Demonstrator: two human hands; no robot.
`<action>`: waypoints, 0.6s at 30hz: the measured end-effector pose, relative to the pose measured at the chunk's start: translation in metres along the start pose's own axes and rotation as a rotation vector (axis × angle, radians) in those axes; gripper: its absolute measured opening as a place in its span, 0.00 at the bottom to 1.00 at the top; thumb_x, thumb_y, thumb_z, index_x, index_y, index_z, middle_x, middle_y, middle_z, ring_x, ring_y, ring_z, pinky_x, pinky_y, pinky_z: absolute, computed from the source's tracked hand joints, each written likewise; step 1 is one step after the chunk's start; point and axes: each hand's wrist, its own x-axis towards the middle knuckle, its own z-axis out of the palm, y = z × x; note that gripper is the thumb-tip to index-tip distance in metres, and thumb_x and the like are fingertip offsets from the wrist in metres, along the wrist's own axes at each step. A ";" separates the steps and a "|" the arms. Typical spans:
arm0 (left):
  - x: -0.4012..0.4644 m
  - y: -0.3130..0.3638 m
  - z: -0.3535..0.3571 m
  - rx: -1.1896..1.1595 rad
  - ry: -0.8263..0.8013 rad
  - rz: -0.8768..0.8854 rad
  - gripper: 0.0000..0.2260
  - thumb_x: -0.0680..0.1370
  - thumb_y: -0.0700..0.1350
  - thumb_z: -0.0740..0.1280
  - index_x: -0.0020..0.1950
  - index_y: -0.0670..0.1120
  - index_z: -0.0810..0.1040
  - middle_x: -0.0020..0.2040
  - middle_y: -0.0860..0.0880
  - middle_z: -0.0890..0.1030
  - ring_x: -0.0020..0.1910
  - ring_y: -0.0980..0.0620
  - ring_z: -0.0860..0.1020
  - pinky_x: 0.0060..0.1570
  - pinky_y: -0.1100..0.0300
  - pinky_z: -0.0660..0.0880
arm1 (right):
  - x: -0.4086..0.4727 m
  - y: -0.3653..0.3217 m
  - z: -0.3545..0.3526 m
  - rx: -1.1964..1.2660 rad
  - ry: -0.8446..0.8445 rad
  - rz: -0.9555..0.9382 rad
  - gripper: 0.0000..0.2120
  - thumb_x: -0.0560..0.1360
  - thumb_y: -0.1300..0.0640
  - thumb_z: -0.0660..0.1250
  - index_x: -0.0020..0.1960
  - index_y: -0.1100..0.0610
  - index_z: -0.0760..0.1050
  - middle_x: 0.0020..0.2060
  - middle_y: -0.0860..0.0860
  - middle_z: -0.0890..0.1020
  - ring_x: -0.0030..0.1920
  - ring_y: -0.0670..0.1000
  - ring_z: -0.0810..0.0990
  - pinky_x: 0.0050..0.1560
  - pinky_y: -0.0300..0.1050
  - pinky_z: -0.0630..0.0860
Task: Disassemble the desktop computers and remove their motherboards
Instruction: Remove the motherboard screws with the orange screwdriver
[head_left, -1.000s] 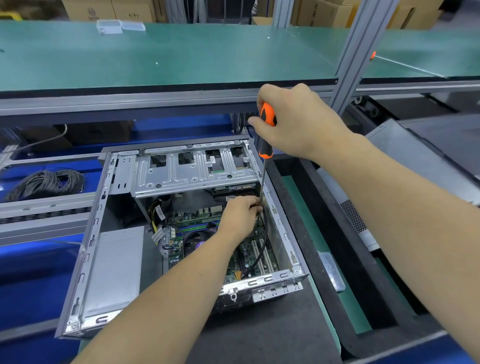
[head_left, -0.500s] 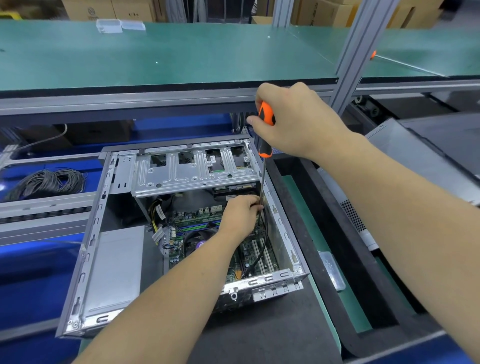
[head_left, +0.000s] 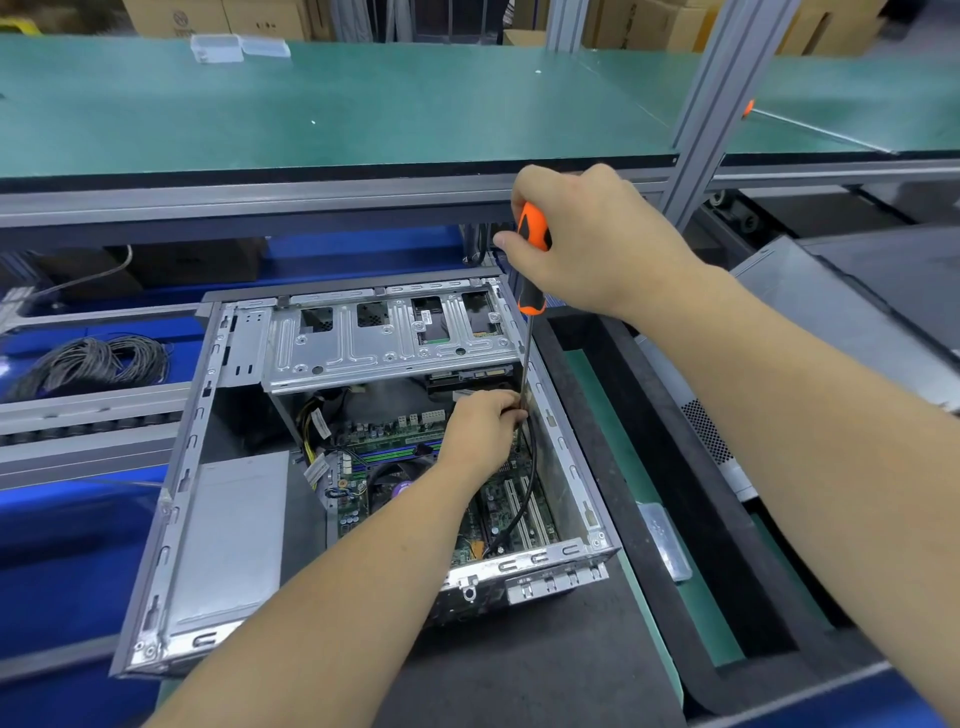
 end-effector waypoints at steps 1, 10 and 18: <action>0.000 0.000 0.000 0.000 -0.001 0.001 0.08 0.81 0.41 0.66 0.53 0.44 0.85 0.58 0.50 0.84 0.29 0.64 0.70 0.29 0.71 0.63 | 0.000 0.000 0.001 0.006 -0.002 0.003 0.15 0.80 0.45 0.63 0.54 0.57 0.71 0.39 0.55 0.76 0.40 0.60 0.75 0.41 0.51 0.76; -0.005 0.003 0.000 -0.021 -0.058 0.005 0.07 0.82 0.40 0.64 0.54 0.50 0.80 0.48 0.50 0.83 0.39 0.50 0.77 0.38 0.58 0.72 | 0.023 -0.003 -0.026 -0.133 -0.356 0.190 0.25 0.78 0.35 0.61 0.37 0.57 0.72 0.21 0.52 0.79 0.25 0.54 0.80 0.29 0.41 0.70; -0.007 0.000 -0.010 -0.122 -0.032 0.002 0.09 0.82 0.44 0.66 0.60 0.47 0.83 0.50 0.59 0.79 0.51 0.60 0.75 0.44 0.83 0.64 | 0.036 -0.015 -0.040 -0.228 -0.719 -0.030 0.22 0.79 0.37 0.60 0.62 0.53 0.72 0.41 0.50 0.77 0.42 0.58 0.82 0.47 0.54 0.79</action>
